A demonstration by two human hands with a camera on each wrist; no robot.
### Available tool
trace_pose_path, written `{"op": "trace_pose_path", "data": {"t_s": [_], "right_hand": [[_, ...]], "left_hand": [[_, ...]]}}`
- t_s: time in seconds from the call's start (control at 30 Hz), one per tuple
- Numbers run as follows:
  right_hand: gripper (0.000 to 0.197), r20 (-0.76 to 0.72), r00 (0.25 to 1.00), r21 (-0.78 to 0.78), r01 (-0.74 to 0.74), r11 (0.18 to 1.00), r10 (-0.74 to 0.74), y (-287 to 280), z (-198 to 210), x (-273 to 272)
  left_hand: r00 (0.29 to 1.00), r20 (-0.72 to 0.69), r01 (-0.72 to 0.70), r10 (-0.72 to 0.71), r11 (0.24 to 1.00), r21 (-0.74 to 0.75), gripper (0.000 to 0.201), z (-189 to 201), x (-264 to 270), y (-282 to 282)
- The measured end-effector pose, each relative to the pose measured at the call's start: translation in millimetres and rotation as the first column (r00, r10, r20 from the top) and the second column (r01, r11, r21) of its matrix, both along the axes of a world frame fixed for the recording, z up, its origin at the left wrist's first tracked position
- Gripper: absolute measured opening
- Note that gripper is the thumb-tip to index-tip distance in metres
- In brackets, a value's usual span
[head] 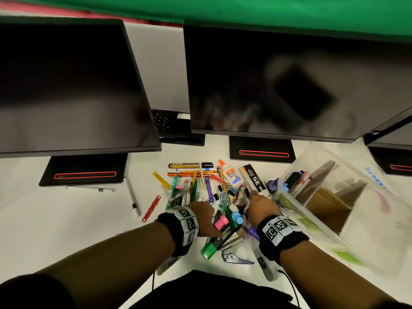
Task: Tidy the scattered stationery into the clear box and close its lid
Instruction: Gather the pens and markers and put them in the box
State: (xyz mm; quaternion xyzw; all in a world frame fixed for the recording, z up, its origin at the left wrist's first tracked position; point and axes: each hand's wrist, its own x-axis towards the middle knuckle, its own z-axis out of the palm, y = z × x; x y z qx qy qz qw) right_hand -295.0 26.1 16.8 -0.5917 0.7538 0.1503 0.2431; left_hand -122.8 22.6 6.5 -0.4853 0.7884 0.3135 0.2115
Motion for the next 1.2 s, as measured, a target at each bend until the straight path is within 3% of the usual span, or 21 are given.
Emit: {"op": "trace_pose_path", "data": {"t_s": [0.27,0.5,0.6,0.73,0.8,0.9,1.2], "right_hand": [[0.041,0.204,0.971,-0.018,0.131,0.991,-0.125,0.4,0.3,-11.1],[0.011,0.236,0.968,-0.052,-0.075,0.996,0.085,-4.4,1.3,-12.3],[0.018,0.281,0.952,-0.155,-0.076,0.985,0.118,-1.7,0.8,-7.9],[0.039,0.231,0.918,-0.268,-0.260,0.928,0.324,-1.8,-4.6,0.5],[0.046,0.198,0.898,-0.223,-0.349,0.910,0.393,-3.1,-8.9,4.5],[0.041,0.135,0.882,-0.167,-0.429,0.888,0.452,-4.6,-12.7,6.7],[0.023,0.065,0.916,-0.142,-0.383,0.913,0.395,-9.7,-8.2,-4.5]], "left_hand": [[0.990,-0.094,-0.104,0.102,0.994,-0.019,0.047,-11.5,-18.6,7.8],[0.989,0.010,-0.146,0.146,0.989,-0.026,0.071,-20.9,-10.7,-1.6],[0.988,0.026,-0.152,0.154,0.988,-0.040,0.070,-24.2,-8.0,-1.0],[0.978,0.012,-0.207,0.208,0.977,-0.044,0.077,-26.7,-5.8,0.8],[0.967,-0.032,-0.256,0.254,0.966,-0.042,0.068,-25.6,-3.4,3.1],[0.961,-0.090,-0.264,0.260,0.964,-0.034,0.052,-24.0,1.9,5.4],[0.899,-0.270,-0.344,0.344,0.938,0.049,0.074,-16.7,15.2,-1.2]]}}
